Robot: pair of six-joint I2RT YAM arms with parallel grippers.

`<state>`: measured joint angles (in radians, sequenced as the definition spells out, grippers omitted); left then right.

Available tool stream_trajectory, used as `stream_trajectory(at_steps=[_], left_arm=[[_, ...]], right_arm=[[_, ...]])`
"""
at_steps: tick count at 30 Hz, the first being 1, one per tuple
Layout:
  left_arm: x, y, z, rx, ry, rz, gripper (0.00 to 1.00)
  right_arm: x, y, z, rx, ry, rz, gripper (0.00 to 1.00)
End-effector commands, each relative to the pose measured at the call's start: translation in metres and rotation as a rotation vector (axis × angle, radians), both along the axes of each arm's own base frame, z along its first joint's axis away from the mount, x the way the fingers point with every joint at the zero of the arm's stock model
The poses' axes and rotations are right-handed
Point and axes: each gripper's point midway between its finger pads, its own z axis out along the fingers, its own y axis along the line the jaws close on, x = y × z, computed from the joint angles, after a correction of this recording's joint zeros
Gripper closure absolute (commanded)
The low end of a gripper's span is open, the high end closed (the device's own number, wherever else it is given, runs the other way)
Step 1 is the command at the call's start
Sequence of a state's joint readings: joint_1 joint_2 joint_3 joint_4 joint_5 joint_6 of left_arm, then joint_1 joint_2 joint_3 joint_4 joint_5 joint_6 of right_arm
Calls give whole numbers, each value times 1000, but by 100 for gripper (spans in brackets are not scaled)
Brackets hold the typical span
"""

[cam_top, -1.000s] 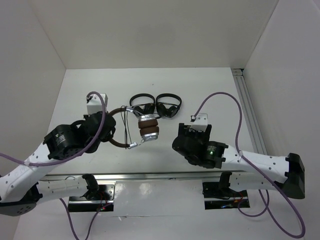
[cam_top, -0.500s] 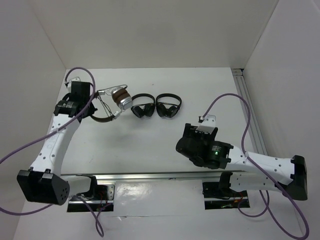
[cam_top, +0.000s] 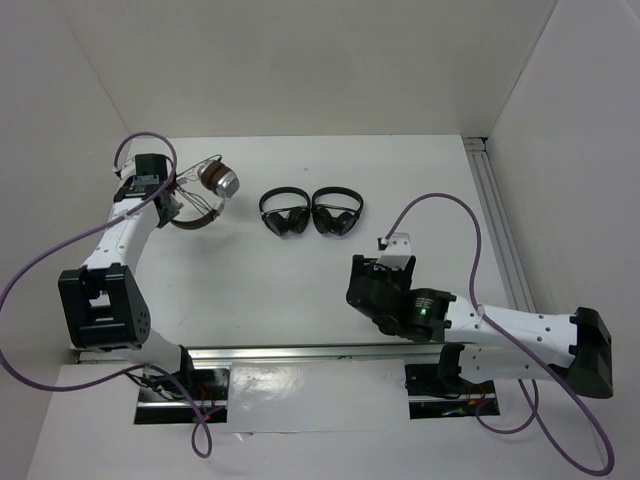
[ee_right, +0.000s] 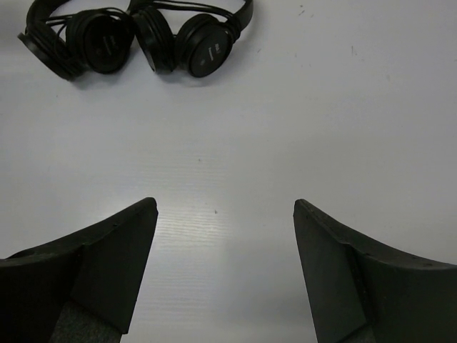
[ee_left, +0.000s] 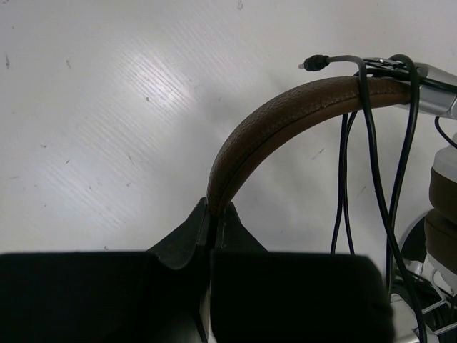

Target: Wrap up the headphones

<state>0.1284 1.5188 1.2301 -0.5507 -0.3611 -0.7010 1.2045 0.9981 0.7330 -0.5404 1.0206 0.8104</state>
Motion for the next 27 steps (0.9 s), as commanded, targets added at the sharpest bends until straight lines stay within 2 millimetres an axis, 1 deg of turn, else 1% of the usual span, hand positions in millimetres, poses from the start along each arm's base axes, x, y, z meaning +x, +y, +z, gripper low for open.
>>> stream_trajectory(at_steps=[1, 2, 4, 5, 6, 7, 8, 10, 12, 13, 14, 15, 16, 17, 18, 19, 20, 21, 22, 23, 24, 25, 26, 27], left_arm=[[38, 7, 32, -3, -174, 48, 100], [40, 7, 23, -5, -152, 49, 100], [45, 14, 21, 2, -146, 64, 100], [47, 11, 8, -13, -117, 54, 100], [50, 12, 7, -14, -114, 54, 100], [50, 10, 3, -22, -106, 49, 100], [53, 11, 4, -20, -118, 48, 100], [57, 10, -1, -28, -115, 43, 100], [64, 11, 1, -27, -121, 42, 100], [73, 10, 8, -26, -138, 24, 100], [79, 11, 1, -27, -125, 24, 100], [83, 14, 0, -14, -114, 26, 100], [92, 10, 9, -7, -125, 7, 100], [98, 10, 8, -7, -127, 7, 100], [104, 7, 0, 4, -107, -6, 100], [111, 9, 8, 14, -118, -15, 100], [118, 6, 10, 23, -125, -19, 100], [125, 1, -3, 29, -90, -42, 100], [143, 3, 16, 40, -130, -49, 100], [138, 3, 7, 52, -56, -41, 100], [143, 6, 3, 58, -34, -21, 100], [149, 7, -21, 53, 19, -22, 100], [160, 10, -10, 66, -3, -13, 100], [162, 12, -15, 72, 14, -7, 100]], right_arm=[[2, 15, -1, 30, -14, 27, 16], [2, 13, -4, 22, -11, 27, 16], [2, 13, -7, 22, -11, 27, 16], [2, 14, -9, 19, -15, 33, 16], [2, 16, -9, 30, -13, 39, 16], [1, 15, -14, 14, -3, 49, 16], [1, 15, -14, 14, -3, 49, 16], [1, 16, -14, 22, -3, 46, 16], [-2, 19, -13, 39, 10, 65, 16], [-2, 16, -14, 42, 9, 65, 16], [-5, 19, -19, 48, 25, 84, 16], [-6, 20, -16, 63, 26, 91, 16], [-6, 20, -17, 74, 21, 91, 16], [-6, 22, -16, 76, 23, 104, 16], [-8, 22, -21, 59, 31, 115, 16], [-7, 22, -19, 58, 26, 119, 16], [-6, 22, -23, 48, 37, 116, 15], [-6, 25, -27, 33, 46, 127, 15], [-6, 25, -30, 24, 50, 127, 15], [-6, 29, -29, 21, 56, 141, 15], [-7, 30, -30, 24, 64, 150, 15], [-7, 31, -33, 13, 69, 150, 15], [-7, 34, -32, 26, 70, 157, 15], [-8, 36, -34, 21, 75, 169, 15]])
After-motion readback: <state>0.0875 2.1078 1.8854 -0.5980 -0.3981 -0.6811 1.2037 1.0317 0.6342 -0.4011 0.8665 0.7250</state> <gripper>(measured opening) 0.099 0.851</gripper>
